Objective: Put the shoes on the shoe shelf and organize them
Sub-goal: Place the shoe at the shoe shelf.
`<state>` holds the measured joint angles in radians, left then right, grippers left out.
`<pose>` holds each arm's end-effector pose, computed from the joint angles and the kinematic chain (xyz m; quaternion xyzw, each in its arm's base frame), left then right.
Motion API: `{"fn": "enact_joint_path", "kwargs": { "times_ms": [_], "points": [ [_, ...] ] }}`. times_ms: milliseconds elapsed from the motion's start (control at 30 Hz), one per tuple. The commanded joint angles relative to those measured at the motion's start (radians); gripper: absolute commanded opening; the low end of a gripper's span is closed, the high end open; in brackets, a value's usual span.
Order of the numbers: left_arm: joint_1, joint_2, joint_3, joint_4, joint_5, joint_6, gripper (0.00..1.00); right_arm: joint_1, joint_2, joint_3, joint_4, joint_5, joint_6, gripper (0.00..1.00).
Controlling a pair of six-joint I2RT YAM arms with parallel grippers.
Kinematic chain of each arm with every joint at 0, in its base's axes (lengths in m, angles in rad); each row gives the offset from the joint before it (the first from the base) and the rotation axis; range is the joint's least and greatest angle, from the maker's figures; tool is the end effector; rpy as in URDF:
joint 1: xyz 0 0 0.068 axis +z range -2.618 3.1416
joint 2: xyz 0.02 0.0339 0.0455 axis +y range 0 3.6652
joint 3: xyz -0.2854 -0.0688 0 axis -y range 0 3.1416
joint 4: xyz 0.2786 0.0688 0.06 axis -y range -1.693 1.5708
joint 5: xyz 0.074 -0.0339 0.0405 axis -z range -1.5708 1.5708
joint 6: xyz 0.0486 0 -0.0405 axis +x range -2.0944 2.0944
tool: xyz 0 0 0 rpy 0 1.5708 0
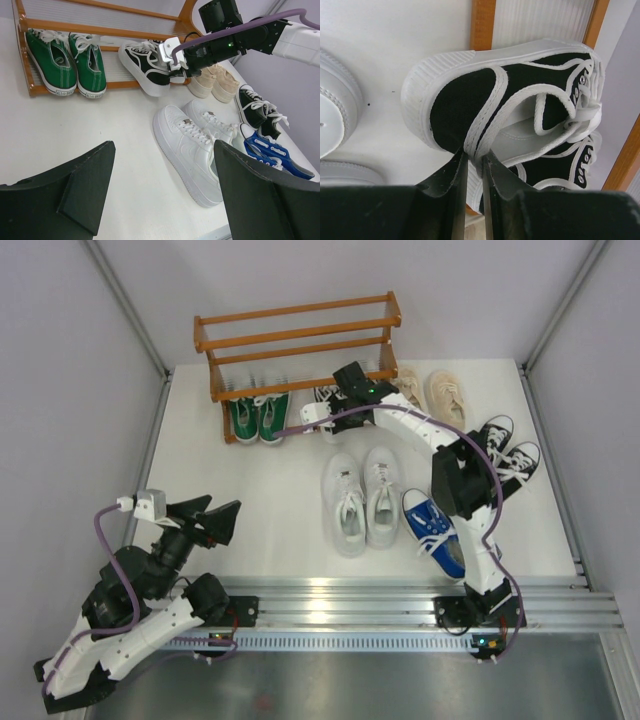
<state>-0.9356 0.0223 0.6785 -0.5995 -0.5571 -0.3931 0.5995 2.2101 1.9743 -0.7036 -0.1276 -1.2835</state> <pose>0.0408 -0.0120 0.3439 -0.0156 0.6897 -0.2822 0.6666 0.4484 0.3139 0.2371 -0.7786 0.5423 -0.0468 0.3122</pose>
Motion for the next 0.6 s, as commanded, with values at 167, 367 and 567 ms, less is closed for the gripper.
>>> {"fn": "enact_joint_path", "kwargs": {
  "times_ms": [167,367,567],
  "points": [
    [0.004,-0.002,-0.007,0.009,0.010,0.011,0.85,-0.029,-0.105,-0.040,0.202,0.094,0.006,0.08],
    [0.004,-0.001,-0.007,0.009,0.011,0.013,0.85,-0.027,-0.125,-0.095,0.300,0.150,-0.025,0.03],
    [0.004,-0.001,-0.007,0.009,0.008,0.011,0.85,-0.029,-0.136,-0.152,0.381,0.175,-0.060,0.01]
  ]
}}
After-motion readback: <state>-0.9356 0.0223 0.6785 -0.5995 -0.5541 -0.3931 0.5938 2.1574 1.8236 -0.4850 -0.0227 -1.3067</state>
